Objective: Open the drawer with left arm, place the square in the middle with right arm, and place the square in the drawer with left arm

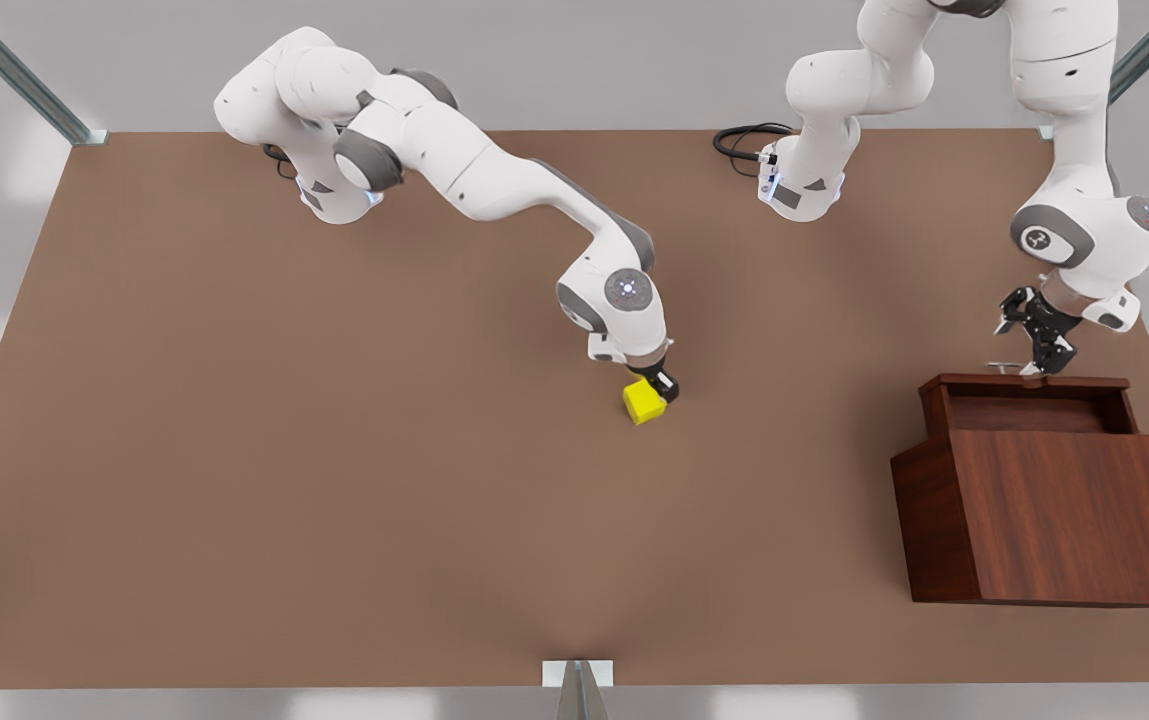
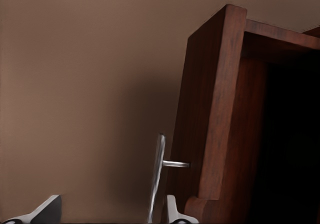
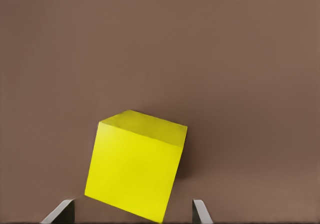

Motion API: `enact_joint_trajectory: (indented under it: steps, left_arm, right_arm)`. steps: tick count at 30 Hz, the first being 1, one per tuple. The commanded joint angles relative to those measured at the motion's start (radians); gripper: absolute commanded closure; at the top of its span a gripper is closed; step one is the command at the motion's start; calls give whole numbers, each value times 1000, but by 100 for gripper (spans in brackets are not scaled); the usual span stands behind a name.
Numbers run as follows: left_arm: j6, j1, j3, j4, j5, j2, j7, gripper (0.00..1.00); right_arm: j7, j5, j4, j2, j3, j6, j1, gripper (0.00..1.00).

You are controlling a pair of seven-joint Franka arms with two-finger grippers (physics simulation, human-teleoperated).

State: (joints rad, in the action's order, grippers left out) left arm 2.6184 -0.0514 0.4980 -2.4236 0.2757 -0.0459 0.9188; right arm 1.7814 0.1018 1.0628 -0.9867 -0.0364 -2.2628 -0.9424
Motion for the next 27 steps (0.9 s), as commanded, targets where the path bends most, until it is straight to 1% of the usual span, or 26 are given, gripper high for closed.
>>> enact_joint_trajectory:
  steps: [1, 2, 3, 5, 6, 7, 8, 9, 10, 11, 12, 13, 14, 15, 17, 18, 19, 21, 22, 23, 27]
  left_arm:
    - [-1, 18, 1, -3, -3, 3, 2, 0]
    - [-5, 18, 2, -17, -3, 12, 2, 0]
    - [-23, 18, 16, -17, -4, 21, 2, 0]
    - [-44, 19, 31, -46, -9, 57, -3, 0]
    - [-51, 19, 37, -58, -12, 90, -17, 0]
    - [-101, 21, 56, -58, -29, 133, -25, 0]
    - [-158, 24, 80, -57, -113, 184, -25, 0]
    - [-193, 31, 80, -49, -202, 225, -20, 0]
    - [-264, 58, 80, -2, -305, 271, -21, 0]
    - [-357, 94, 79, 87, -351, 270, -41, 0]
    - [-414, 146, 77, 165, -357, 238, -164, 0]
    - [-411, 205, 60, 239, -342, 176, -325, 0]
    - [-413, 228, -12, 308, -340, 118, -494, 0]
    - [-423, 258, -107, 435, -285, 5, -555, 0]
    - [-606, 257, -279, 751, -263, -199, -571, 0]
    - [-662, 259, -352, 877, -263, -281, -575, 0]
    - [-756, 259, -429, 998, -263, -351, -600, 0]
    - [-773, 259, -555, 1037, -270, -402, -613, 0]
    - [-772, 260, -596, 1037, -270, -422, -744, 0]
    - [-770, 277, -621, 1035, -271, -431, -868, 0]
    - [-715, 409, -639, 1025, -256, -476, -1012, 0]
  right_arm:
    - [-17, 4, 45, 45, -4, 2, 7, 0]
    - [-45, 3, 74, 117, -4, 5, 11, 0]
    - [-109, -11, 153, 215, -5, 3, 34, 0]
    - [-370, -11, 486, 545, -16, 5, 171, 0]
    - [-624, -31, 566, 666, -31, 133, 278, 0]
    - [-847, -56, 565, 723, -31, 290, 396, 0]
    - [-1138, -123, 562, 767, -30, 399, 548, 0]
    - [-1345, -122, 563, 792, -30, 451, 643, 0]
    - [-1482, -110, 556, 824, -27, 515, 757, 0]
    - [-1619, -111, 545, 842, -28, 532, 816, 0]
    - [-1682, -117, 525, 852, -31, 584, 852, 0]
    - [-1741, -126, 474, 824, -56, 626, 853, 0]
    - [-1810, -109, 390, 732, -92, 643, 849, 0]
    - [-1815, -111, 379, 721, -94, 646, 855, 0]
    - [-1811, -108, 379, 717, -94, 634, 849, 0]
    - [-1814, -108, 382, 718, -94, 589, 852, 0]
    - [-1809, -90, 362, 715, -94, 594, 856, 0]
    - [-1809, -67, 356, 720, -96, 588, 869, 0]
    - [-1807, -37, 355, 727, -100, 594, 870, 0]
    - [-1804, -10, 321, 723, -99, 597, 870, 0]
    - [-1807, -7, 304, 723, -102, 598, 895, 0]
